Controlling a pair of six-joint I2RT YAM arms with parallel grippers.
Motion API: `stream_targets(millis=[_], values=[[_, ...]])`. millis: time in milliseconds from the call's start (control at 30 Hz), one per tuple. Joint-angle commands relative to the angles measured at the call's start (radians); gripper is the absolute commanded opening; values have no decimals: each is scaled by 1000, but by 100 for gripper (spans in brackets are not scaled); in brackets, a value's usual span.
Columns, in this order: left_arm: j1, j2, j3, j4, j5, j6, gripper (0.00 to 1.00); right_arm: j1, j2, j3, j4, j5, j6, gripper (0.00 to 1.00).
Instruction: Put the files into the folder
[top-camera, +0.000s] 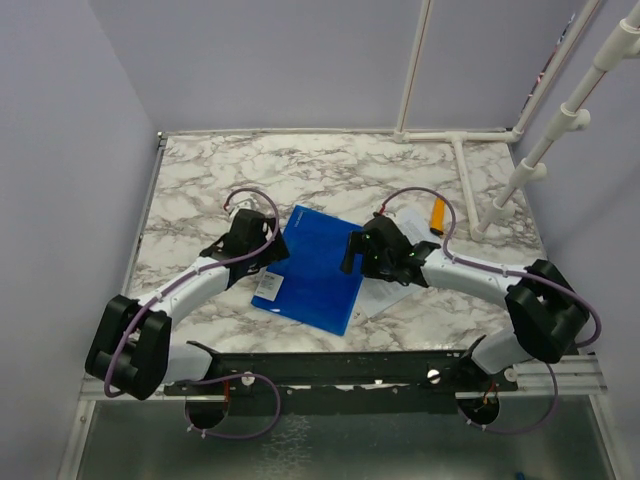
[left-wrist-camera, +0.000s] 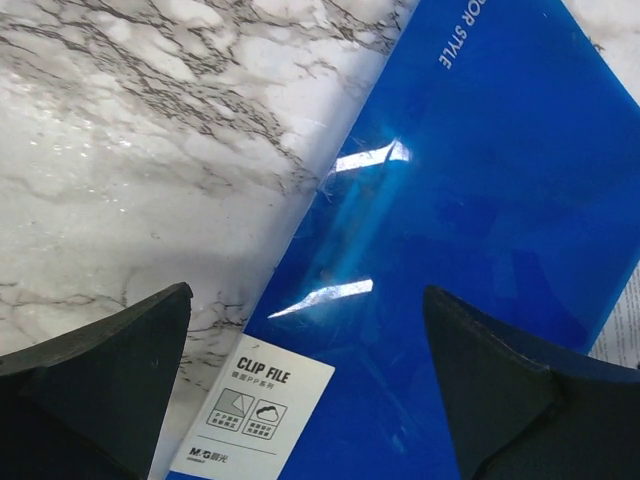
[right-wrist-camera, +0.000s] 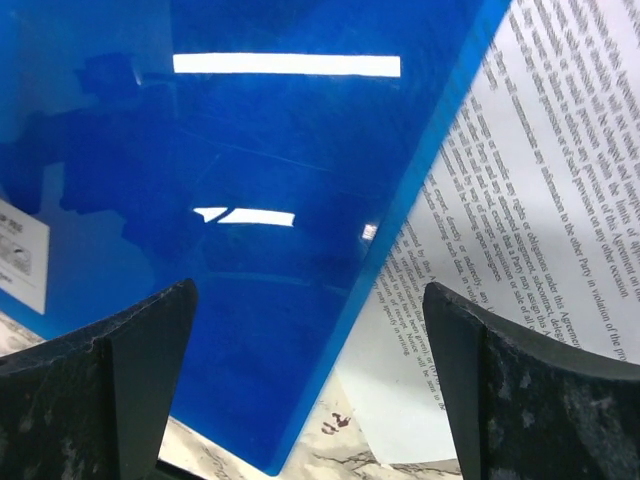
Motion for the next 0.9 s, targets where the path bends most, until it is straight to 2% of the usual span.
stream_targets(millis=[0, 300, 867], values=[[4, 22, -28, 79, 94, -27, 99, 3, 51, -43, 60, -34, 82, 100], [4, 29, -82, 113, 183, -35, 99, 3, 114, -97, 157, -125, 143, 100], [-81, -26, -148, 152, 320, -60, 98, 3, 54, -178, 159, -85, 178, 100]])
